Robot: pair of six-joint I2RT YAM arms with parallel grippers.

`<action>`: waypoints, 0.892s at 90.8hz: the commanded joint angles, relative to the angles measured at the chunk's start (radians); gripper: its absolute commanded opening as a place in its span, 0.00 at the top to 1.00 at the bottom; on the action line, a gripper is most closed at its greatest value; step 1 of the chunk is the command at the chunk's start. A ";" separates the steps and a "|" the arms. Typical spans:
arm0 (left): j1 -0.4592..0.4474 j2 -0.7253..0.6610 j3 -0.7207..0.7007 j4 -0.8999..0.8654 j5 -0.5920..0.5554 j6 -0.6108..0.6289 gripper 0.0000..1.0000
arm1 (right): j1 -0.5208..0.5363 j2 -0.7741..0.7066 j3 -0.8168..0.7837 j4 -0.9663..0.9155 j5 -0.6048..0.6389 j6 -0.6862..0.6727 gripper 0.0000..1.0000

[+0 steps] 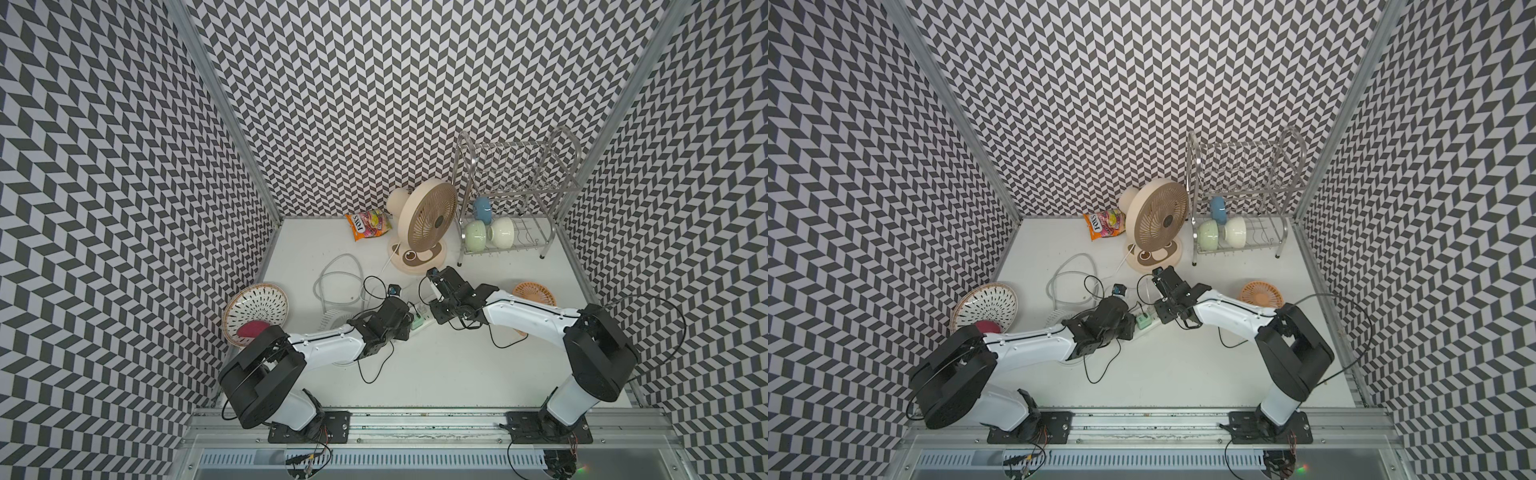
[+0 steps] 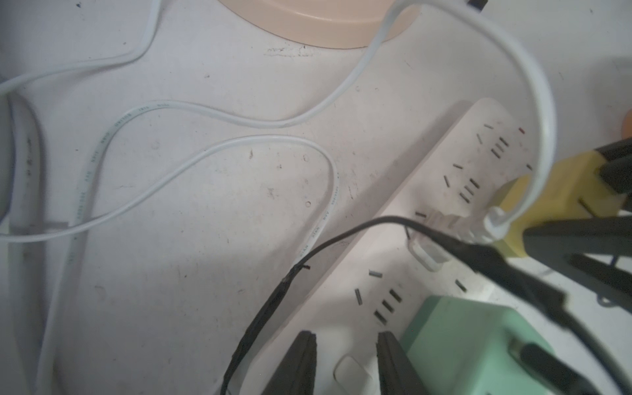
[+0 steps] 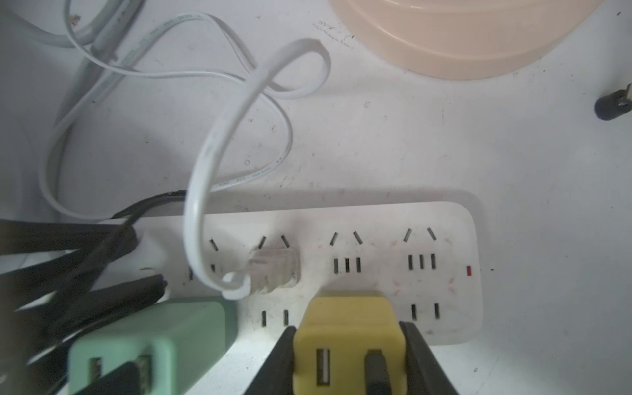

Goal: Unplug the desk fan from the power strip
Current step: Remove the plug from the socket.

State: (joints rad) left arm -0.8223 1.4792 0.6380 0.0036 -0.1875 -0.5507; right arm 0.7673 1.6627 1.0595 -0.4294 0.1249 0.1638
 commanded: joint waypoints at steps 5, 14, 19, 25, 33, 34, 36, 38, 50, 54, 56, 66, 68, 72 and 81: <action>-0.009 0.042 -0.032 -0.087 0.058 -0.004 0.64 | 0.066 -0.031 0.040 0.083 0.027 -0.036 0.91; -0.009 0.040 -0.032 -0.089 0.053 -0.008 0.64 | -0.014 -0.082 -0.019 0.155 -0.081 0.047 0.92; -0.010 0.035 -0.040 -0.089 0.050 -0.013 0.64 | -0.051 -0.091 -0.028 0.158 -0.091 0.054 0.96; -0.009 0.031 -0.044 -0.088 0.047 -0.015 0.64 | -0.030 -0.067 0.006 0.110 -0.028 0.012 0.98; -0.009 0.035 -0.040 -0.088 0.046 -0.014 0.64 | 0.038 -0.035 0.058 0.056 0.036 -0.046 0.98; -0.009 0.037 -0.040 -0.088 0.047 -0.014 0.64 | 0.044 -0.035 0.060 0.054 0.036 -0.048 0.98; -0.010 0.037 -0.038 -0.089 0.048 -0.014 0.64 | 0.049 -0.036 0.062 0.053 0.025 -0.046 0.98; -0.010 0.040 -0.037 -0.089 0.047 -0.015 0.64 | 0.048 -0.041 0.058 0.062 0.013 -0.038 0.97; -0.010 0.042 -0.034 -0.093 0.045 -0.015 0.64 | -0.010 -0.094 0.001 0.140 -0.024 0.031 0.97; -0.009 0.041 -0.036 -0.092 0.043 -0.018 0.64 | -0.012 -0.087 0.011 0.128 -0.007 0.013 0.97; -0.010 0.040 -0.036 -0.092 0.042 -0.017 0.64 | -0.006 -0.077 0.022 0.112 0.006 0.003 0.97; -0.009 0.046 -0.035 -0.092 0.042 -0.014 0.64 | 0.052 -0.036 0.059 0.074 0.033 -0.055 0.97; -0.009 0.048 -0.033 -0.093 0.042 -0.014 0.64 | 0.055 -0.038 0.053 0.083 0.011 -0.061 0.97; -0.010 0.052 -0.032 -0.093 0.042 -0.012 0.64 | 0.053 -0.050 0.035 0.114 -0.014 -0.063 0.96; -0.009 0.055 -0.031 -0.097 0.041 -0.012 0.64 | 0.020 -0.085 -0.005 0.168 -0.019 -0.030 0.95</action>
State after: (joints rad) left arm -0.8234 1.4830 0.6361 0.0170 -0.2024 -0.5549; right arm 0.7921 1.6325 1.0592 -0.4404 0.1585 0.1257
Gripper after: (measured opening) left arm 0.356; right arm 0.418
